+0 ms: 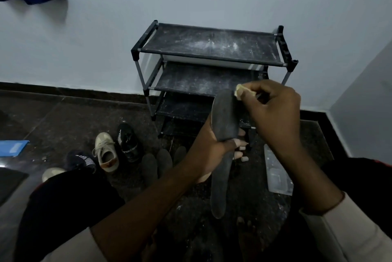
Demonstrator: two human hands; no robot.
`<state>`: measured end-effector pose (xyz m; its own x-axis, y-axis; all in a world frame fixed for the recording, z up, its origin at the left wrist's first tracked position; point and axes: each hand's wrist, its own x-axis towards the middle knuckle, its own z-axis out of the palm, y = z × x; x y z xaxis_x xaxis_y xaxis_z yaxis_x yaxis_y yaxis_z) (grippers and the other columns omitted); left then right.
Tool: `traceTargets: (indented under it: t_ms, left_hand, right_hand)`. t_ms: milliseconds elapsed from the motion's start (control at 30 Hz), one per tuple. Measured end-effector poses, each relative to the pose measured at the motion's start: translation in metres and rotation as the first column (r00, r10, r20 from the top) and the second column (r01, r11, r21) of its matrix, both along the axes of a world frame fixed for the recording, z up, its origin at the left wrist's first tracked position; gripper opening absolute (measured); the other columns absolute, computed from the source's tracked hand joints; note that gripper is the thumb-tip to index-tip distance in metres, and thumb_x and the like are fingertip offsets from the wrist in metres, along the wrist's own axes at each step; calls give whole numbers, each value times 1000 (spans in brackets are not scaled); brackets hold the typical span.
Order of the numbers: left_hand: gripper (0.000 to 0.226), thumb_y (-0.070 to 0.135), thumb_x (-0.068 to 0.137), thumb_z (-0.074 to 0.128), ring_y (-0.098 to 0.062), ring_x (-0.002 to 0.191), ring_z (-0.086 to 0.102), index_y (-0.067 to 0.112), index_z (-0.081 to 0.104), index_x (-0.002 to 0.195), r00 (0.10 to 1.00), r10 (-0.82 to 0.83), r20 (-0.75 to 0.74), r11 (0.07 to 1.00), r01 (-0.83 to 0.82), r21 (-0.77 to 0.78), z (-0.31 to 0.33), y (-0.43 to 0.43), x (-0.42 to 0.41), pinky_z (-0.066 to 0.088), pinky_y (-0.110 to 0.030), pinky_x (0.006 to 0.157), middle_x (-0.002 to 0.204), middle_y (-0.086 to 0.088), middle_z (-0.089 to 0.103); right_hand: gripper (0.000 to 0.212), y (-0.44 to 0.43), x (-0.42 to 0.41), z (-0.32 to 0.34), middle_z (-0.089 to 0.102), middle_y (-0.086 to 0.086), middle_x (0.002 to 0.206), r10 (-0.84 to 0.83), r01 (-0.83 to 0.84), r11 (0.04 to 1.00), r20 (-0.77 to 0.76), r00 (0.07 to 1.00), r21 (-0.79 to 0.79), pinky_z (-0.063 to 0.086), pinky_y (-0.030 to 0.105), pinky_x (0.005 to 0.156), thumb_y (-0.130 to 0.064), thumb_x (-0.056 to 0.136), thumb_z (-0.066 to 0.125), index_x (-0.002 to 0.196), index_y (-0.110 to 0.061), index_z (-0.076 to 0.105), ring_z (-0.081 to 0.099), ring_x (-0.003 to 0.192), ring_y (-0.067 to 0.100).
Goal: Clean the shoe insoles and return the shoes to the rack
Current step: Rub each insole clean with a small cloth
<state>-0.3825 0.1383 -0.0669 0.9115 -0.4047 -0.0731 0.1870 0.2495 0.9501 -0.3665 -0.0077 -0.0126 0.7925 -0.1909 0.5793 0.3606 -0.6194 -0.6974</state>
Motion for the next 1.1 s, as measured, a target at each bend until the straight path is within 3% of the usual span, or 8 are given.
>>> traceTargets:
  t_ms: [133,267,333,533,633,733,900,1100]
  left_hand:
    - [60,-18,91,55,-26,115,67,15,47,141,997,-20,71,998,24,-59,3,-2,-1,60,-46,87,129,-12,64]
    - [58,-17,90,59,-27,95,71,14,48,138,1000,-11,-17,998,10,-63,5,-2,-2,63,-41,73,121,-25,64]
    - [53,-17,89,60,-28,89,71,9,50,134,999,-12,-31,998,11,-57,4,0,-2,62,-36,66,119,-30,62]
    - [53,11,84,68,-18,105,71,21,53,134,999,-11,-43,992,6,-123,4,-3,0,62,-36,75,119,-4,70]
    - [55,-14,90,61,-34,103,70,13,50,137,999,-4,-44,998,1,-67,0,1,3,62,-41,73,120,-21,66]
    - [40,-9,93,60,-36,103,70,2,53,131,999,11,-46,1000,-12,-21,-4,6,8,63,-41,75,119,-28,65]
    - [30,16,100,60,-33,103,73,-3,61,123,987,129,-99,991,-124,49,-20,18,27,60,-43,88,110,-21,73]
    - [32,17,93,71,-26,87,76,-7,68,114,893,378,-243,926,-364,105,-40,35,63,61,-34,70,97,-15,77]
  right_hand:
    - [10,24,-9,-11,73,-10,93,171,-181,970,-72,983,-160,50,11,77,-17,91,75,100,-16,78,66,84,0]
    - [8,7,5,-12,73,-8,87,-6,2,998,-67,998,-62,57,29,73,-22,93,72,94,-18,78,67,77,2]
    - [6,-2,6,-9,73,-10,85,-57,57,998,-69,996,10,57,28,70,-23,92,73,92,-19,78,67,75,1]
    - [9,22,-5,-18,74,-9,91,143,-158,978,-116,983,-135,54,20,75,-21,91,74,98,-17,79,67,81,2]
    - [7,4,7,-18,73,-12,86,24,-31,998,-125,992,-57,57,25,73,-24,92,73,94,-19,78,67,77,0]
    - [8,-12,12,-18,73,-15,82,-46,62,994,-170,984,87,56,21,67,-28,91,75,93,-21,78,67,70,0]
    - [8,-10,9,-28,75,-8,78,64,24,966,-327,943,257,50,13,58,-26,90,76,91,-18,78,66,62,0]
    - [10,12,12,-52,78,5,84,291,-32,921,-634,716,388,53,26,63,-11,89,74,84,-17,80,68,75,12]
